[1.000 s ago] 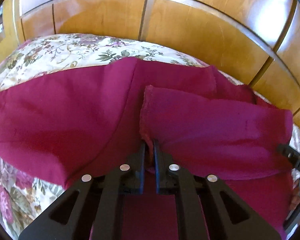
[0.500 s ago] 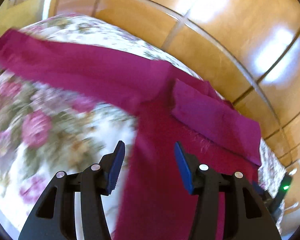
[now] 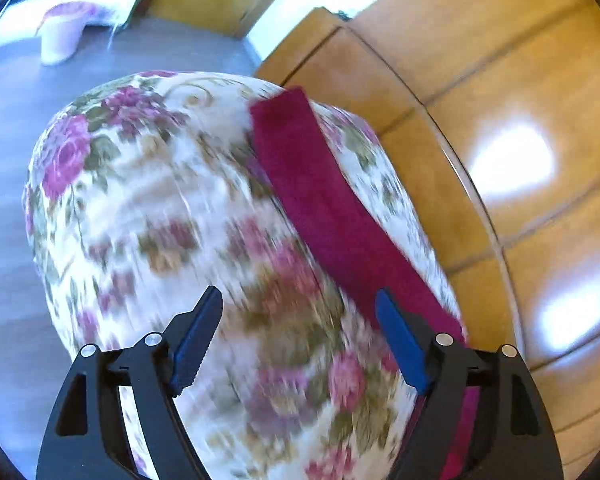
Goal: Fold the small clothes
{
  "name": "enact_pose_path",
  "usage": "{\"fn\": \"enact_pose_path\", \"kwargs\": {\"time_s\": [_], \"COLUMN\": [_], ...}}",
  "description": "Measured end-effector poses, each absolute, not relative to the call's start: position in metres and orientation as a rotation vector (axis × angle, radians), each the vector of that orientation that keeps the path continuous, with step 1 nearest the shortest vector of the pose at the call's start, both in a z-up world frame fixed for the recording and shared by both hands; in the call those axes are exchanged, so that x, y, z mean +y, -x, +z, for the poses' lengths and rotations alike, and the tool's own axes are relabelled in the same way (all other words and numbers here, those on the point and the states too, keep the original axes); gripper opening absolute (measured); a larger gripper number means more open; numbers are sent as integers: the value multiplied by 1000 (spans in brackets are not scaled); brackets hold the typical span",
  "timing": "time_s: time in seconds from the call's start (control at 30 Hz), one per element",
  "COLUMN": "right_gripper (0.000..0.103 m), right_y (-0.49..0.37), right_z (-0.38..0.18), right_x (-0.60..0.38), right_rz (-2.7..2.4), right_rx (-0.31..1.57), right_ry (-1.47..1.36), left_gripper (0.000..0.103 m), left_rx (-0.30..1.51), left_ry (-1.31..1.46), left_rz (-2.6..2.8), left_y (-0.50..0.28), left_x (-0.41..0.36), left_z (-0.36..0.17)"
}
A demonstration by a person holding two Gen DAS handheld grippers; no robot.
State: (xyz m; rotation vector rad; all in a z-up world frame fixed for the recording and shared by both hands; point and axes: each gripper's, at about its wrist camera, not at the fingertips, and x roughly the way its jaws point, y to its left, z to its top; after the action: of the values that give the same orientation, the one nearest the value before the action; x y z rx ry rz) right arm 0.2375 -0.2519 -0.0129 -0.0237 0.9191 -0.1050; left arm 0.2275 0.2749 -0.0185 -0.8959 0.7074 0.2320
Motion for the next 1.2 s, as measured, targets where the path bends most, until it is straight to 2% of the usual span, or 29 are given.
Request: {"fn": "enact_pose_path", "kwargs": {"time_s": [0.1,0.17,0.23,0.27,0.37,0.47,0.5,0.53,0.57,0.77,0.9,1.07,1.2], "right_gripper": [101,101,101,101,101,101,101,101,101,101,101,101,101], "right_y": [-238,-239,-239,-239,-240,-240,-240,-240,-240,-241,-241,-240,-241], "right_z": [-13,-14,-15,-15,-16,-16,-16,-16,-16,-18,-18,-18,-17], "right_x": [-249,-248,-246,-245,-244,-244,-244,-244,-244,-244,-244,-246,-248], "right_rz": [-110,-114,-122,-124,-128,-129,-129,-129,-129,-132,-132,-126,-117], "right_rx": [912,912,913,913,911,911,912,912,912,909,909,909,910], "right_ry": [33,43,56,60,66,68,68,68,68,71,69,58,42], "left_gripper": [77,72,59,55,54,40,30,13,5,5,5,5,5], "left_rx": [723,723,725,722,732,767,778,790,802,697,641,681,783], "left_ry": [945,958,956,952,900,847,826,796,774,754,701,621,552], "left_rz": [299,321,322,315,342,362,368,372,368,153,-90,-294,-409], "left_y": [-246,-257,-270,-277,-297,-316,-323,-329,-334,-329,-313,-299,-297], "left_x": [308,323,339,342,349,354,356,356,355,307,225,115,34], "left_z": [-21,-22,-22,-22,-22,-27,-28,-29,-30,11,45,48,24]}}
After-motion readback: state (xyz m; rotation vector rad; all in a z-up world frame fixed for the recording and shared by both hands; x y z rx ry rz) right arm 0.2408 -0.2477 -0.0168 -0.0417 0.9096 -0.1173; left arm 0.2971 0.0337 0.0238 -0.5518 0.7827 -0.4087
